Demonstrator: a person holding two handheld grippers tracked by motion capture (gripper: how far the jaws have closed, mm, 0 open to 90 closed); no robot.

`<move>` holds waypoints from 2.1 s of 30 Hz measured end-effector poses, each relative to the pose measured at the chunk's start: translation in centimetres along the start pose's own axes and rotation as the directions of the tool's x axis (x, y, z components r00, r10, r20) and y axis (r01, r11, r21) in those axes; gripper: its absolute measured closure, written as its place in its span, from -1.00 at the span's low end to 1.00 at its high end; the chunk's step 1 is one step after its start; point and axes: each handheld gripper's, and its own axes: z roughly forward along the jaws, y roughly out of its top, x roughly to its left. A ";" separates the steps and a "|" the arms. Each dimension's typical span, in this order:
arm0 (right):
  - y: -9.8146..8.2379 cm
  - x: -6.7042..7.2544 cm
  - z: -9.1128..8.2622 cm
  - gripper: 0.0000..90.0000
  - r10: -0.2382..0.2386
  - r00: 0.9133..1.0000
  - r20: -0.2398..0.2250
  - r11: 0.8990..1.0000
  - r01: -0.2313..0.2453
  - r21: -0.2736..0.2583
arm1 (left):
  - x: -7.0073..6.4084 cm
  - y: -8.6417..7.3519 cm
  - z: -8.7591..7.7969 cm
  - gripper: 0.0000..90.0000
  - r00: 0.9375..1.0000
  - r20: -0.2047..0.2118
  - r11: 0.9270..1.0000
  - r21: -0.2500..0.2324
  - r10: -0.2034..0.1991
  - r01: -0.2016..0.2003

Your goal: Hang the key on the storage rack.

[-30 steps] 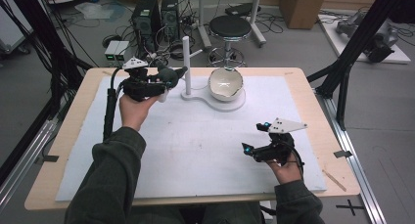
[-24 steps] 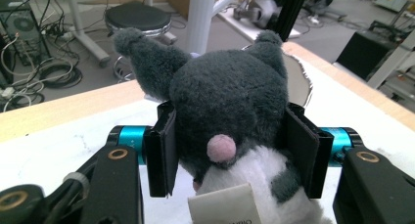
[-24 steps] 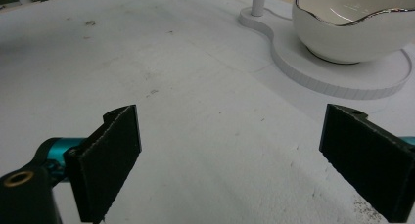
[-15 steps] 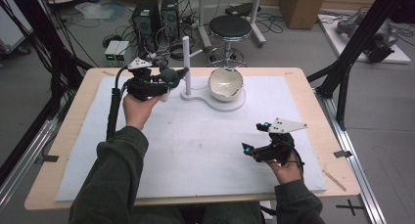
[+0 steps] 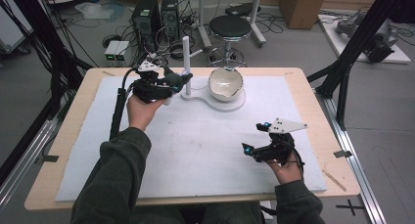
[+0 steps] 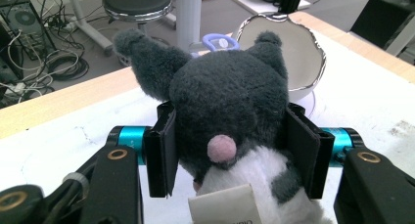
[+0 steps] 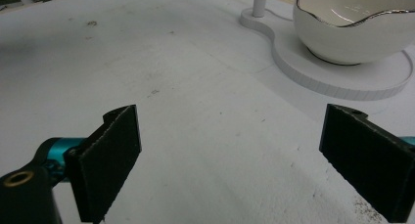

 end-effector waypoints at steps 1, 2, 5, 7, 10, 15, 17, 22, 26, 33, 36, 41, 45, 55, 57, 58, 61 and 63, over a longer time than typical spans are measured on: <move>0.0 0.0 0.0 -0.84 0.000 1.000 0.000 1.000 0.000 0.000 | 0.0 0.0 0.0 0.00 1.000 -0.002 1.000 0.004 0.001 -0.001; 0.0 0.0 0.0 -0.84 0.004 1.000 0.004 1.000 -0.004 0.000 | 0.0 -0.1 0.1 0.00 1.000 -0.004 1.000 0.008 0.003 -0.003; 0.0 -0.1 0.0 -0.84 -0.001 1.000 0.002 1.000 0.001 -0.002 | 0.0 -0.1 0.2 0.00 1.000 -0.006 1.000 0.016 0.008 -0.008; 0.0 0.0 0.0 -0.84 0.001 1.000 0.002 1.000 0.000 0.000 | 0.0 -0.1 0.2 0.00 1.000 -0.009 1.000 0.018 0.009 -0.009; 0.0 0.0 0.0 -0.84 0.004 1.000 0.001 1.000 -0.004 0.001 | 0.0 -0.2 0.3 -0.01 1.000 -0.009 1.000 0.025 0.011 -0.011; 0.0 0.0 0.0 -0.84 0.001 1.000 0.004 1.000 -0.001 -0.001 | 0.0 -0.3 0.6 -0.03 1.000 -0.020 0.999 0.040 0.019 -0.018; 0.0 0.0 0.0 -0.84 0.000 1.000 -0.001 1.000 0.000 -0.001 | 0.0 -0.3 0.7 -0.04 1.000 -0.020 0.999 0.044 0.023 -0.022; 0.0 0.0 0.0 -0.84 0.004 1.000 0.002 1.000 -0.004 -0.002 | -0.1 -0.4 1.0 -0.05 0.999 -0.030 0.999 0.043 0.015 -0.014; 0.0 0.0 0.0 -0.84 0.005 1.000 0.003 1.000 -0.005 -0.003 | -0.1 -0.4 1.1 -0.06 0.999 -0.032 0.999 0.049 0.017 -0.015; 0.0 0.0 0.0 -0.84 0.002 1.000 0.005 1.000 -0.002 -0.004 | -0.1 -0.5 1.3 -0.08 0.999 -0.041 0.998 0.059 0.019 -0.017; 0.0 0.0 0.0 -0.84 0.001 1.000 0.006 1.000 -0.001 -0.004 | -0.1 -0.5 1.3 -0.08 0.999 -0.043 0.998 0.064 0.019 -0.016; 0.0 0.0 0.0 -0.84 0.001 1.000 0.006 1.000 -0.001 -0.005 | 0.0 -0.6 1.5 -0.08 0.999 -0.050 0.997 0.070 0.021 -0.018; 0.0 0.0 -0.1 -0.84 0.001 1.000 0.006 1.000 -0.001 -0.005 | 0.0 -0.7 1.7 -0.08 0.999 -0.048 0.997 0.070 0.019 -0.016; 0.0 0.0 -0.1 -0.84 0.000 1.000 0.005 1.000 0.000 -0.008 | -0.1 -0.8 2.0 -0.09 0.998 -0.052 0.996 0.084 0.026 -0.022; 0.0 0.0 -0.1 -0.84 0.000 1.000 0.005 1.000 0.000 -0.008 | -0.1 -0.8 2.0 -0.09 0.998 -0.053 0.996 0.088 0.028 -0.023; 0.0 0.0 -0.1 -0.84 0.002 1.000 0.005 1.000 -0.002 -0.008 | -0.1 -0.8 2.0 -0.09 0.998 -0.052 0.996 0.089 0.029 -0.025; 0.0 0.0 -0.1 -0.84 -0.005 1.000 0.007 1.000 0.005 -0.011 | 0.0 -0.9 2.1 -0.09 0.998 -0.055 0.995 0.094 0.032 -0.027; 0.0 0.0 -0.1 -0.84 -0.005 1.000 0.007 1.000 0.005 -0.013 | 0.0 -0.9 2.1 -0.09 0.998 -0.053 0.995 0.095 0.033 -0.028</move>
